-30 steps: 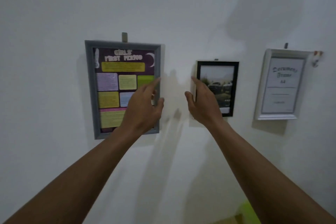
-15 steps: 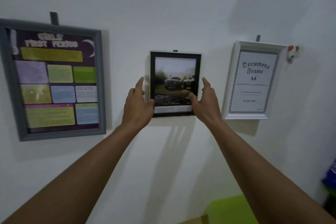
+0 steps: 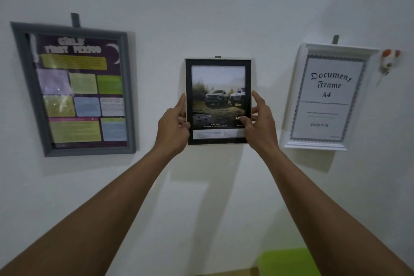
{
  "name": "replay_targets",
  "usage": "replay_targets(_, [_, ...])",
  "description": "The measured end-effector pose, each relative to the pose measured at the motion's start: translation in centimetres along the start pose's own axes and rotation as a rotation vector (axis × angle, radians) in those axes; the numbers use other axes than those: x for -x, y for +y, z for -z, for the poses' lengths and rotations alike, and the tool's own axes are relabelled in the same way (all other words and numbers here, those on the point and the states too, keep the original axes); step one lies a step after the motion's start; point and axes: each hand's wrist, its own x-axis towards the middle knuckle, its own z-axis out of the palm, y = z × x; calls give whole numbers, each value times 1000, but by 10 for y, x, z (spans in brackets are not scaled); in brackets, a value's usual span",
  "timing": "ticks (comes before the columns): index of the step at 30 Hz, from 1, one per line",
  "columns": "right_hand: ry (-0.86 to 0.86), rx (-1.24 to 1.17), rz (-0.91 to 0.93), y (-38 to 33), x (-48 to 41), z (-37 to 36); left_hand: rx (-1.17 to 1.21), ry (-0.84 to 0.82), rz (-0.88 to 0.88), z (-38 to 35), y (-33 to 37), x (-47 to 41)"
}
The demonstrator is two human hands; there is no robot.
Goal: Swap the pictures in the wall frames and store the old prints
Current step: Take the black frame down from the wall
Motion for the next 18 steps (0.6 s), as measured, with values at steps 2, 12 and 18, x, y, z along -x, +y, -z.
replay_targets(2, [-19, -19, -12, -3, 3, 5, 37, -25, 20, 6, 6, 4])
replay_targets(12, [-107, -30, -102, -47, 9, 29, 125, -113, 115, 38, 32, 16])
replay_targets(18, [-79, -51, -87, -69, 5, 41, 187, -96, 110, 52, 47, 5])
